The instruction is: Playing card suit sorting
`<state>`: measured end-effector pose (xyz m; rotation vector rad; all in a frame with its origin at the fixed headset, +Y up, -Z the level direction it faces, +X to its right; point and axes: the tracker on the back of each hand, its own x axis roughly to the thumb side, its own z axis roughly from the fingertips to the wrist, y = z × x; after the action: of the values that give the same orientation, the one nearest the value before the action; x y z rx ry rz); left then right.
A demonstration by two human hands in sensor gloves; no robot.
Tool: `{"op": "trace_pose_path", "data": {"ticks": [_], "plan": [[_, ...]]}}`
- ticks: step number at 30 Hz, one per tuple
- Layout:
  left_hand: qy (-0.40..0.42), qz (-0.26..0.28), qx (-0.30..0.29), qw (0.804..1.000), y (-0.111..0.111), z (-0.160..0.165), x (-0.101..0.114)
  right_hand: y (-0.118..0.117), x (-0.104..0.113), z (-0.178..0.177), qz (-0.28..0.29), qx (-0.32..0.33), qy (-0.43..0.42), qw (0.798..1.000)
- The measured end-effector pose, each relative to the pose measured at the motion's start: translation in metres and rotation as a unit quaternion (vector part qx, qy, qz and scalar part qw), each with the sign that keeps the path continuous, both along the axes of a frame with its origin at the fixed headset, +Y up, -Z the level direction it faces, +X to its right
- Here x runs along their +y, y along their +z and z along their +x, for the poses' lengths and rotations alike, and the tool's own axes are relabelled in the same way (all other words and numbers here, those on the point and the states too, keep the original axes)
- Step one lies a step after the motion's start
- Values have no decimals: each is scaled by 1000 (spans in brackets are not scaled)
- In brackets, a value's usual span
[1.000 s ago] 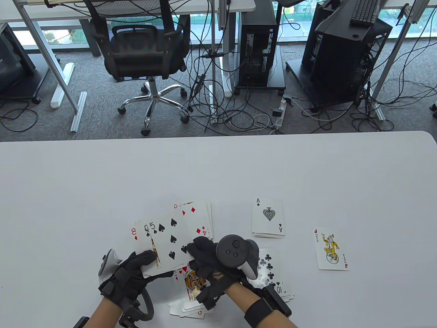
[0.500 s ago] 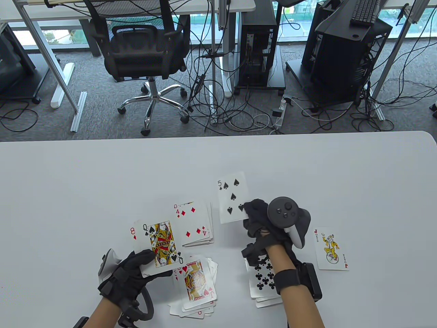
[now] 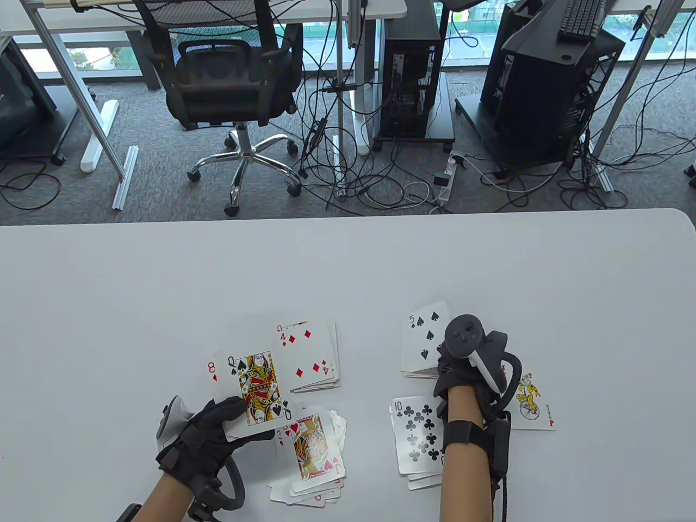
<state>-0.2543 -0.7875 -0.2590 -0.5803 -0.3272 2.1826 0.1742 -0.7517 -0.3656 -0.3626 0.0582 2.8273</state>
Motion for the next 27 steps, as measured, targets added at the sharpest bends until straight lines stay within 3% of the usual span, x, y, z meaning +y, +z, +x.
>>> {"op": "trace_pose_path", "data": {"ticks": [8,12,17,20,23,27], "plan": [[0,0,0,1000,0,0,0,1,-6,-5,1,-14,42,999],[1,2,0,1000,0,0,0,0,-1,-8,-70,-24,107,992],[2,2,-1,1000,0,0,0,4,20,-16,-3,3,121,993],[0,0,-3,1000,0,0,-1,10,33,-34,49,60,76,994],[0,-4,-4,1000,0,1,-2,22,44,-64,96,133,-24,986],[-1,-3,-4,1000,1,1,-2,44,46,-113,114,229,-189,948]]}}
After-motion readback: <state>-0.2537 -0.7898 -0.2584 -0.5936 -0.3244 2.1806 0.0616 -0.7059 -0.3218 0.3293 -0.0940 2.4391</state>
